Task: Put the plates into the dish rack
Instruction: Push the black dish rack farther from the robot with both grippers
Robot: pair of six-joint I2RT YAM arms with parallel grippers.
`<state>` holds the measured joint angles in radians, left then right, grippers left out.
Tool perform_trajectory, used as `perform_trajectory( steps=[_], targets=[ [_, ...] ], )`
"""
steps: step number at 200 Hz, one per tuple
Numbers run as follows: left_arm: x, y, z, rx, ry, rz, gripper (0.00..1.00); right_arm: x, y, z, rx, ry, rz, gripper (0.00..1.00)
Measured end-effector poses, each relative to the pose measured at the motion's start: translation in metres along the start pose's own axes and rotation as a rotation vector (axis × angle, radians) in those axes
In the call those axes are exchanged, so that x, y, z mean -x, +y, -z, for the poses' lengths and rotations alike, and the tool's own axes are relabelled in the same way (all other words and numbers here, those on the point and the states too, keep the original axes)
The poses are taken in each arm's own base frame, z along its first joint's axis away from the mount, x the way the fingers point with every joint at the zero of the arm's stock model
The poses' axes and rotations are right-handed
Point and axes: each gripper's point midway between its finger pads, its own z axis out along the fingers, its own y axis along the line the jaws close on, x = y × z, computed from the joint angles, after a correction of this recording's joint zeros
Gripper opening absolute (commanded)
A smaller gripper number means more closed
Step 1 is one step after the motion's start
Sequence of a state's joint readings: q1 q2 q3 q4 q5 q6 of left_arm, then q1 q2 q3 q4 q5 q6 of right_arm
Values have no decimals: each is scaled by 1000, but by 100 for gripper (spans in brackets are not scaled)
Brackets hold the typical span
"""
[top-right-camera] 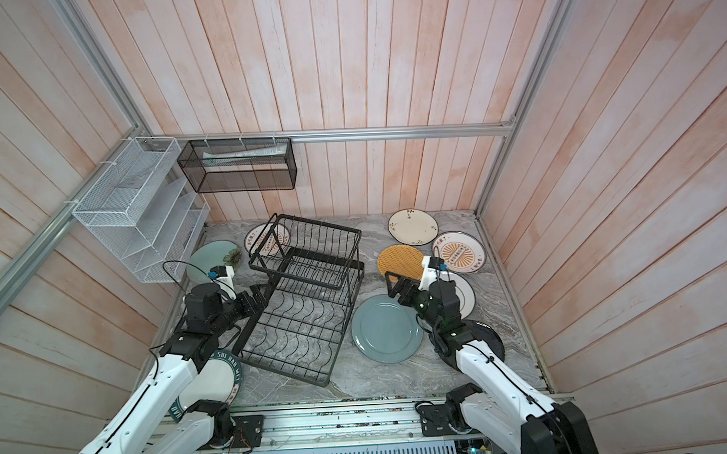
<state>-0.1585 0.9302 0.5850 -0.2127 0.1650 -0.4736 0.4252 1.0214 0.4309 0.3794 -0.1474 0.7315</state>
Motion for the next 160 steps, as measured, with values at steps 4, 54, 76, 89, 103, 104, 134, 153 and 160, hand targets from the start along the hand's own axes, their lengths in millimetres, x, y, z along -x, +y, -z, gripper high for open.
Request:
perform_trajectory(
  steps=[4, 54, 76, 89, 103, 104, 134, 153, 160],
  targets=[
    [-3, 1, -2, 3, 14, 2, 95, -9, 0, -4, -1, 29, 3, 89],
    [-20, 10, -28, 20, 90, -8, 92, -69, -13, -50, -53, 236, 33, 83],
    [-18, 9, -39, 9, 80, -14, 91, -61, -3, -75, -30, 233, 49, 78],
    [-17, 9, -45, 5, 76, -19, 90, -55, 4, -88, -15, 226, 56, 76],
    [-17, 10, -52, 3, 75, -22, 89, -51, 8, -100, -7, 218, 60, 72],
    [-17, 10, -52, 3, 75, -22, 89, -50, 8, -101, -7, 218, 61, 71],
    [-18, 12, -66, -3, 74, -31, 89, -45, 10, -120, -12, 214, 67, 64],
    [-17, 11, -74, -17, 65, -40, 88, -39, 12, -129, -12, 206, 75, 61],
    [-16, 11, -77, -21, 62, -42, 88, -35, 14, -134, -9, 201, 82, 59]
  ],
)
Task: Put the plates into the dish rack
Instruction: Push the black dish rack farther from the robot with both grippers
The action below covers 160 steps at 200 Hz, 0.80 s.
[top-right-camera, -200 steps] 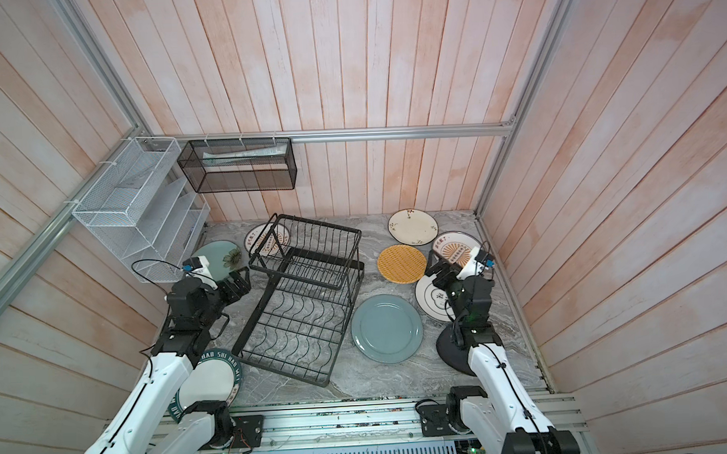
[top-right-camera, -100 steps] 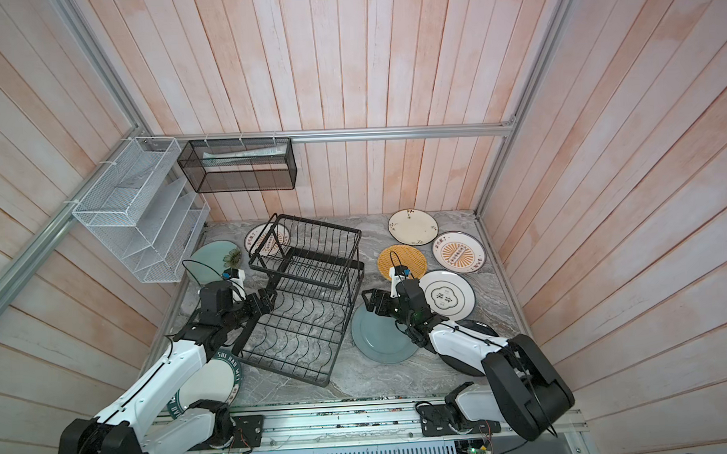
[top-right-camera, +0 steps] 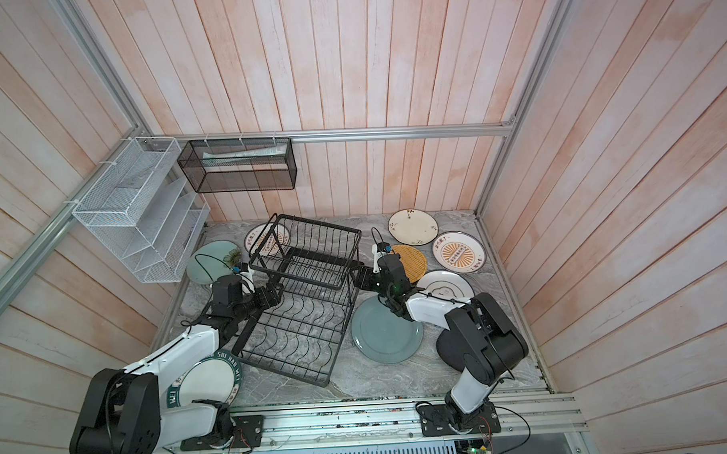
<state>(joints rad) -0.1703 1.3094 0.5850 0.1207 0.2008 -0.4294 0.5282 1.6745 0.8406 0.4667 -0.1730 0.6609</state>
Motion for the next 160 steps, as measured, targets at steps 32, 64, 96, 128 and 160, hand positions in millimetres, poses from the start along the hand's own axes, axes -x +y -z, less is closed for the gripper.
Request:
perform_trajectory(
  steps=[32, 64, 96, 128, 160],
  targets=[
    [8, -3, -14, -17, -14, -21, 85, 17, 0, -14, 12, -7, 21, 54],
    [18, -7, -26, -36, -20, -41, 82, 35, -8, -32, 38, 1, 28, 48],
    [31, -12, -40, -49, -35, -50, 81, 55, -18, -48, 50, -3, 22, 46],
    [47, -15, -58, -50, -42, -55, 81, 75, -22, -66, 68, -2, 14, 46],
    [63, -22, -73, -70, -50, -57, 81, 99, -22, -81, 106, -5, 22, 47]
  ],
)
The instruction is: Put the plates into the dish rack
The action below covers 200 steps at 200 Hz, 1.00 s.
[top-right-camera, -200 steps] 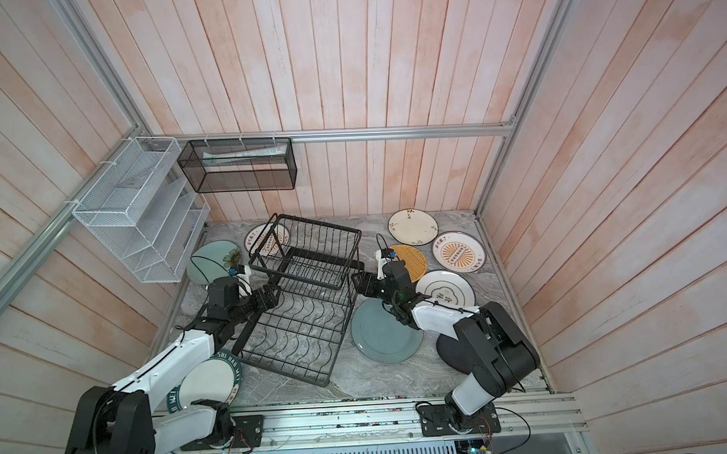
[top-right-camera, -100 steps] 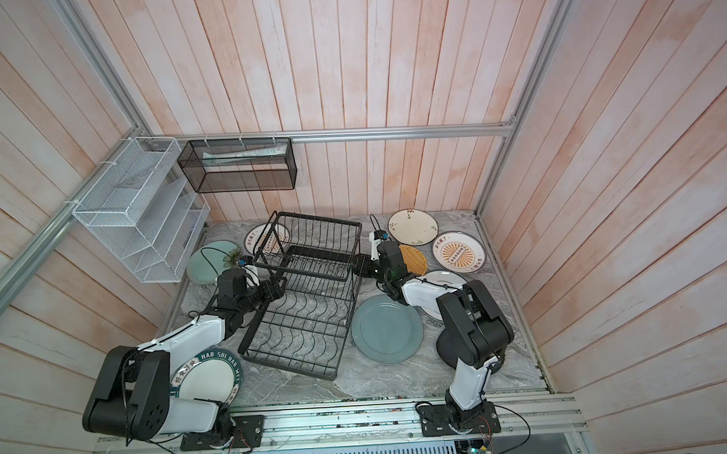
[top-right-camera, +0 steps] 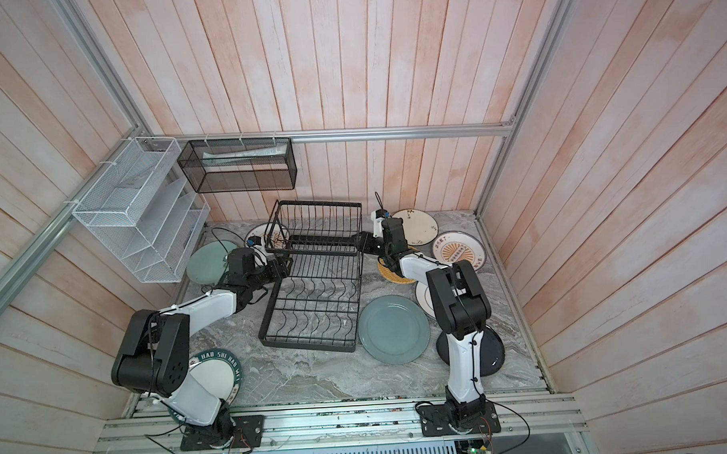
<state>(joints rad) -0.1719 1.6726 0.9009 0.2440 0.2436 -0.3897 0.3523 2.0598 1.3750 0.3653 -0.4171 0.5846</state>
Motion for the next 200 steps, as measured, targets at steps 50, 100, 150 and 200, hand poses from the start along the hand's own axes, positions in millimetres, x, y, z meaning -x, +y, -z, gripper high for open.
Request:
perform_trajectory(
  steps=[50, 100, 150, 200],
  targets=[
    [-5, -20, -4, -41, 6, -2, 81, 35, -6, -9, 64, -15, 16, 50],
    [-14, -35, -10, -58, 21, -1, 81, 60, -26, -14, 84, -22, 1, 55],
    [3, -27, 1, 48, 30, 36, 86, 73, -34, -10, 56, -19, -31, 68],
    [58, -26, 88, 105, -119, 70, 92, 72, -47, 20, -14, -35, -112, 73]
  ],
)
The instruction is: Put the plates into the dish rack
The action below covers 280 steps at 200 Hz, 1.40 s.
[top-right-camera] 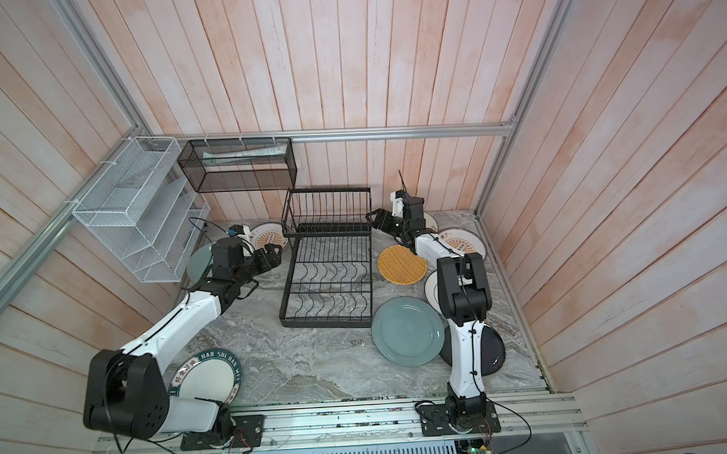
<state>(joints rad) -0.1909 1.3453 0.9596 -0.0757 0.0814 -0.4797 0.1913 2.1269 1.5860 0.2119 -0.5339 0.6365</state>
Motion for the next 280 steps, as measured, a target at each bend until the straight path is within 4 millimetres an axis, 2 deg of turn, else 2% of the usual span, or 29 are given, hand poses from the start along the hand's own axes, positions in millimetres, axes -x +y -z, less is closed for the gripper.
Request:
perform_trajectory(
  steps=[29, 56, 79, 104, 117, 133, 156, 170, 182, 204, 248, 280],
  targets=[
    [13, 0, 57, 1, -64, 22, 100, 15, -5, 36, -46, -75, -30, 74],
    [5, 24, 103, 80, -95, 108, 100, 26, 4, 78, -65, -156, -39, 77],
    [-20, 59, 136, 209, -104, 258, 100, 16, 19, 112, -66, -201, -43, 82],
    [-60, 98, 156, 375, -53, 423, 100, -7, 29, 147, -75, -235, -56, 93],
    [-84, 115, 160, 460, 1, 488, 100, -26, 32, 163, -88, -241, -62, 98],
    [-117, 132, 164, 554, 75, 560, 100, -50, 45, 178, -86, -235, -41, 98],
    [-162, 150, 168, 657, 173, 635, 100, -79, 79, 191, -45, -213, 38, 98],
    [-182, 158, 169, 693, 208, 664, 100, -94, 99, 198, -8, -201, 90, 98],
    [-195, 162, 168, 706, 230, 683, 100, -105, 108, 205, 18, -195, 123, 98],
    [-207, 166, 163, 718, 252, 700, 100, -124, 110, 213, 42, -163, 163, 98],
    [-218, 173, 148, 724, 267, 702, 100, -172, 116, 222, 116, -43, 228, 98],
    [-218, 173, 137, 688, 250, 711, 100, -190, 117, 230, 156, -7, 242, 98]
  ],
)
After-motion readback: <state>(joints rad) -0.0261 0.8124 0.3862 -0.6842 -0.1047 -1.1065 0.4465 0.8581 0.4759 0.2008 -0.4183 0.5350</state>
